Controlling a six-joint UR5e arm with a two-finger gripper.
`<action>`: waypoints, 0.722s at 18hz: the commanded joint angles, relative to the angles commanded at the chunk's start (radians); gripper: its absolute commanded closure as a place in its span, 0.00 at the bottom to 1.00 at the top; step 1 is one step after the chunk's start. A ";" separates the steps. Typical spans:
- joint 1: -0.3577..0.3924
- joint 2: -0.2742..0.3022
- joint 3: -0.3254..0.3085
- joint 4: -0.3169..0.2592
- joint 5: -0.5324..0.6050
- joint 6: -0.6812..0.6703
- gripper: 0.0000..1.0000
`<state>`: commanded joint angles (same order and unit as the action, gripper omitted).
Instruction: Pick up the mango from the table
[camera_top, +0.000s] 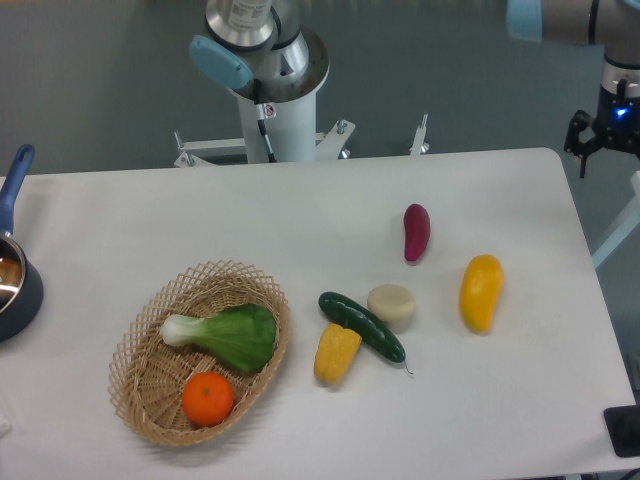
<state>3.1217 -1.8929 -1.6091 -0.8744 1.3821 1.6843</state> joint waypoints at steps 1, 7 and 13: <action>0.000 0.000 0.000 0.005 0.000 0.003 0.00; -0.015 -0.002 -0.008 0.008 0.003 -0.015 0.00; -0.035 0.000 -0.049 0.006 0.002 -0.080 0.00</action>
<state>3.0865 -1.8929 -1.6582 -0.8682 1.3836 1.6048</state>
